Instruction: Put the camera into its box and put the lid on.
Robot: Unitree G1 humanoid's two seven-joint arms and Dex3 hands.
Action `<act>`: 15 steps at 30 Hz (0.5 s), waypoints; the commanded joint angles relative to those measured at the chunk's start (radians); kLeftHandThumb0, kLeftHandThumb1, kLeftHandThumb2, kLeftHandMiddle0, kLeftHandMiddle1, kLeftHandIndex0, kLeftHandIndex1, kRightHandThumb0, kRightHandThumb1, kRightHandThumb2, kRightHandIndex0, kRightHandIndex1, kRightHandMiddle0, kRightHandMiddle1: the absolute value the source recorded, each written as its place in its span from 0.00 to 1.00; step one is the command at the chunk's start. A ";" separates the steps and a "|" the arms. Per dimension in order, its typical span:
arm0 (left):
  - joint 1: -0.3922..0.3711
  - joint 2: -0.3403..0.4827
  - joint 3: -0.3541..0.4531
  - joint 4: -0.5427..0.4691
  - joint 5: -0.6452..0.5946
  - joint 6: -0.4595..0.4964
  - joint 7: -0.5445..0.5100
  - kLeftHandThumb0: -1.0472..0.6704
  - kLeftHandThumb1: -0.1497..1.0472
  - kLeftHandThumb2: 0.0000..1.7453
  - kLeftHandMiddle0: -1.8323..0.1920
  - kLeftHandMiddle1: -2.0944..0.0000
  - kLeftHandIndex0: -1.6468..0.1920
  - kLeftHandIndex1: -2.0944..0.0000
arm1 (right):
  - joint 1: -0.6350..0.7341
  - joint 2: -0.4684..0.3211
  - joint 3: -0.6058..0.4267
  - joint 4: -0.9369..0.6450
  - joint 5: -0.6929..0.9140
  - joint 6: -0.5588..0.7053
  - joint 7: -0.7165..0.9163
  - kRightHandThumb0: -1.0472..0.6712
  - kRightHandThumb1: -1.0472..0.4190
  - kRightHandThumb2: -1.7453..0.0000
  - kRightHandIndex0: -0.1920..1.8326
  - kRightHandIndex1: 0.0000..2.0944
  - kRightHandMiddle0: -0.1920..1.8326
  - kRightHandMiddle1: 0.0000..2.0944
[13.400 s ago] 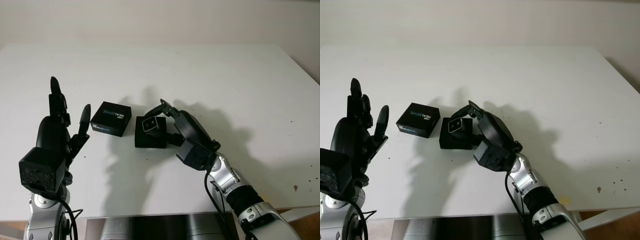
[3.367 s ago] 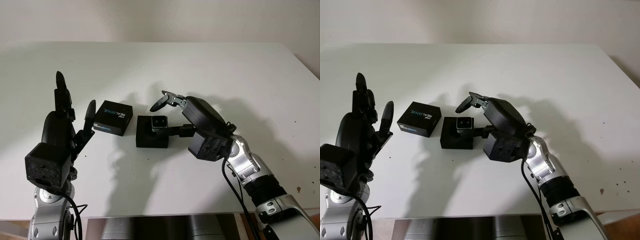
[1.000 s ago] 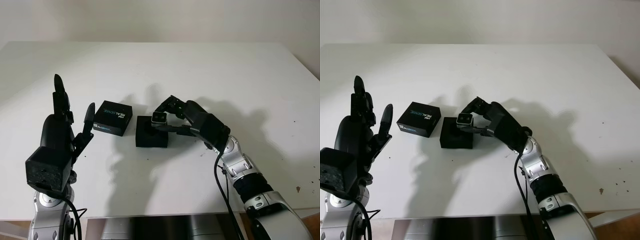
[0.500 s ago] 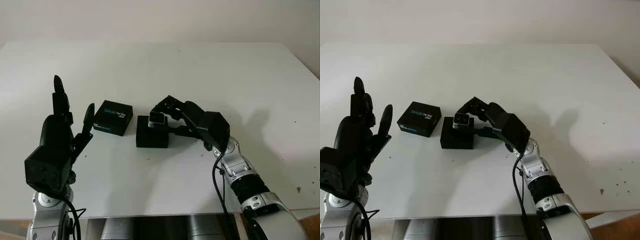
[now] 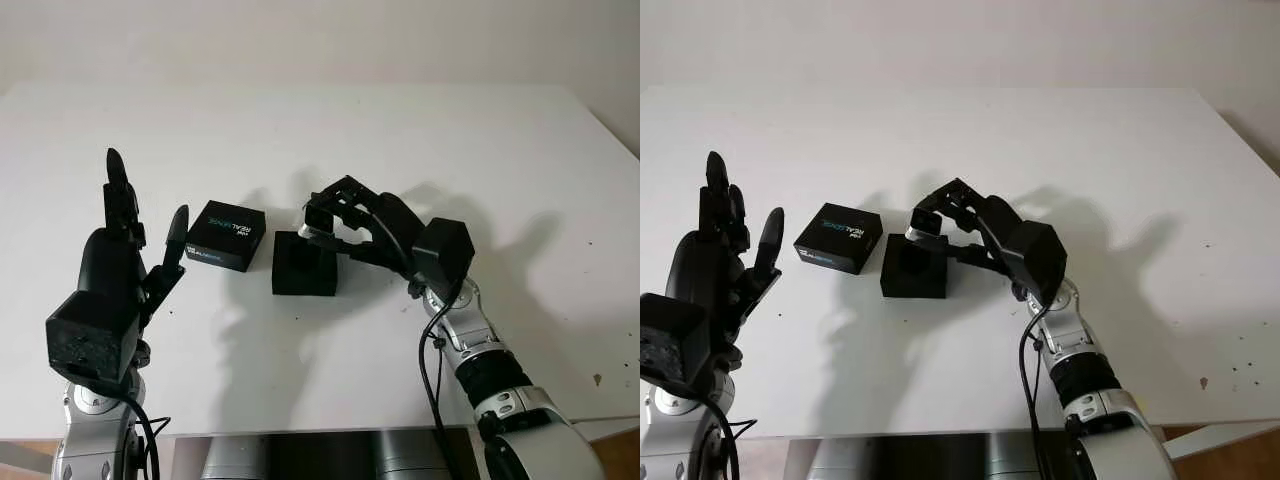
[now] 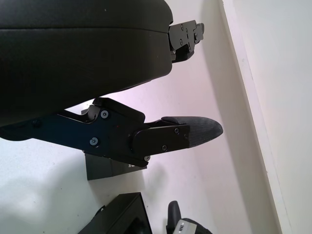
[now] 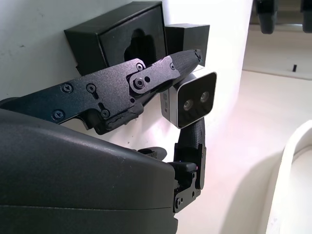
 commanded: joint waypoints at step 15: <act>0.004 -0.008 -0.006 -0.047 0.002 0.030 0.007 0.26 1.00 0.28 0.99 0.97 1.00 1.00 | -0.095 -0.050 -0.097 -0.148 0.095 0.190 0.047 0.38 0.05 0.97 0.24 0.01 0.24 0.74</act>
